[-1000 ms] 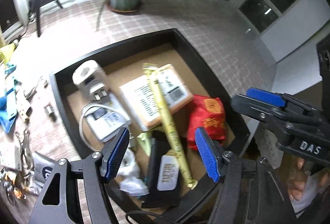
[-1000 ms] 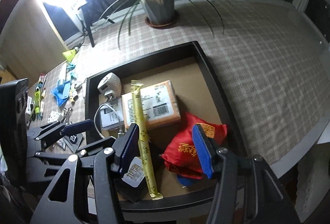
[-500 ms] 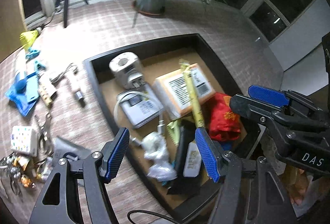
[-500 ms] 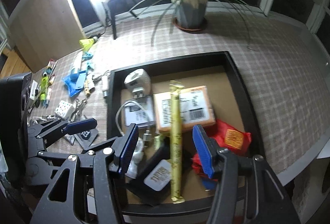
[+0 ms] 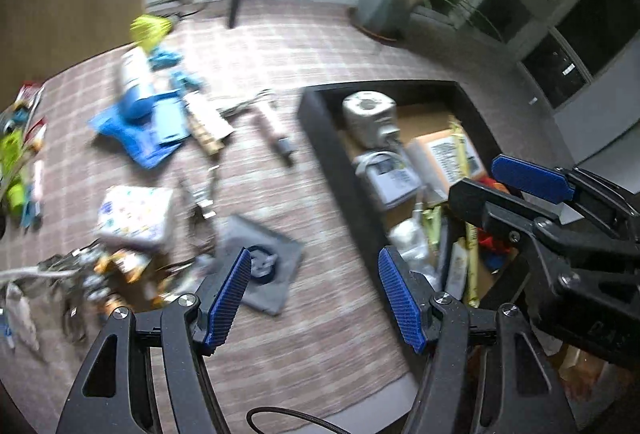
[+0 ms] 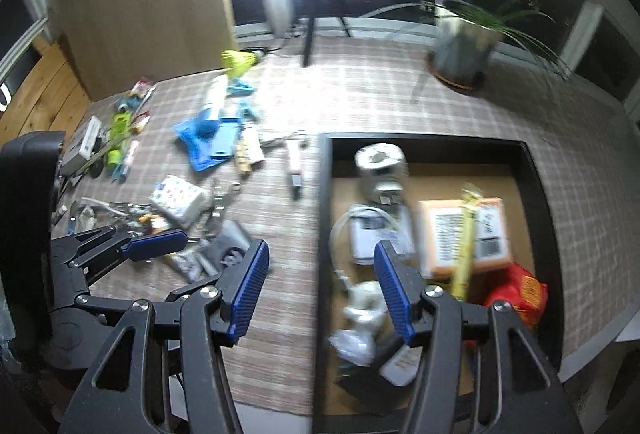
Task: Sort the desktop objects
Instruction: 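Move both tools back from the tray to the pile, then close both tools on the white patterned tissue pack from either side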
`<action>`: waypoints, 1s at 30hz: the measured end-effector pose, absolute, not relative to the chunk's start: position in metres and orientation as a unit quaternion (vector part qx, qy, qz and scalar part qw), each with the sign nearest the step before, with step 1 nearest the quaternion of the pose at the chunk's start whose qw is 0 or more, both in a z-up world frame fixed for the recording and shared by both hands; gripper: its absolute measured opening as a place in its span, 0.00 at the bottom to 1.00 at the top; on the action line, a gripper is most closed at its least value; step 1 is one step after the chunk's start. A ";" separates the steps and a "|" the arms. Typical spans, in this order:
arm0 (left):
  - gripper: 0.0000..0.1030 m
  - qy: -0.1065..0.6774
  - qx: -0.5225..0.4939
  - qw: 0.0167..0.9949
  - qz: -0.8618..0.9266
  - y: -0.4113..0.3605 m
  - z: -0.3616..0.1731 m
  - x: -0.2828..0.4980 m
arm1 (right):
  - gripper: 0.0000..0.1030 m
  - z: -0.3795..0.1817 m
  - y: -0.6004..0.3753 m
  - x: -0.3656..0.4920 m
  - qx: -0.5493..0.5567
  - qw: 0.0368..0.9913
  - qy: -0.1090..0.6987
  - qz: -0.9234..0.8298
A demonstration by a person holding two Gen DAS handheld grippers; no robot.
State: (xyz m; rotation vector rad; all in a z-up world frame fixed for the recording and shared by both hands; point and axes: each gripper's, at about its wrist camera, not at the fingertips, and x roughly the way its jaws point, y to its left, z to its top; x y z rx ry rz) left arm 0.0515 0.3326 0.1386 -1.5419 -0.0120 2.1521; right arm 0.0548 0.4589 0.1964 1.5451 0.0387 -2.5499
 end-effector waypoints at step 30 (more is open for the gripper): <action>0.63 -0.140 -0.568 0.029 0.810 0.090 0.120 0.026 | 0.52 0.145 0.399 -0.021 0.576 0.183 -0.051 -0.795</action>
